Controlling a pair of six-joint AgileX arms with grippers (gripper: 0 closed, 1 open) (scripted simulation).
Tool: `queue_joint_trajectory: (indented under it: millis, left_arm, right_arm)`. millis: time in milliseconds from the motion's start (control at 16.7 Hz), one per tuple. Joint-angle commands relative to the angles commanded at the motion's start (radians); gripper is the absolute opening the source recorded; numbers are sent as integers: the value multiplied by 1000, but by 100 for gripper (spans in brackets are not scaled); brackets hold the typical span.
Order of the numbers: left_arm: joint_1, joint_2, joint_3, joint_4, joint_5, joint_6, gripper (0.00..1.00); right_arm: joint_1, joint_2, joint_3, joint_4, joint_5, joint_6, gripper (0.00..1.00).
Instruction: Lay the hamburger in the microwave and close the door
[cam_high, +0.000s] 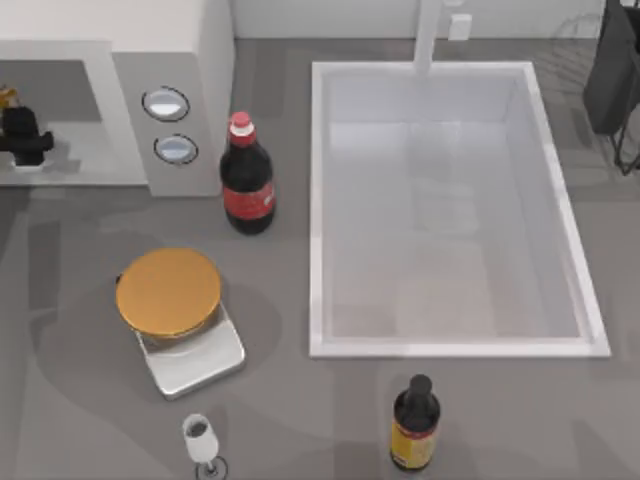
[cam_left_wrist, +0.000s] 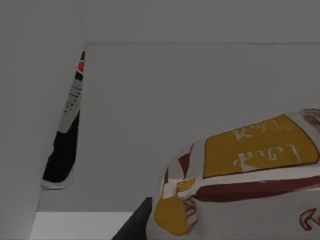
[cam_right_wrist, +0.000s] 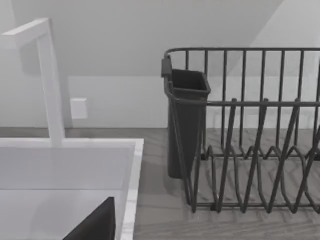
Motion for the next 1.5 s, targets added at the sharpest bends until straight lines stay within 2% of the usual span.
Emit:
queue_joint_trajectory:
  millis: [480, 660, 1500]
  left_arm:
    - [5, 6, -12, 31, 3, -2, 0]
    - [-1, 42, 52, 3, -1, -4, 0]
    - [-61, 446, 778, -312, -46, -29, 0]
  right_arm:
    - [0, 0, 0, 0, 0, 0, 100]
    - [0, 0, 0, 0, 0, 0, 100]
    - [0, 0, 0, 0, 0, 0, 100]
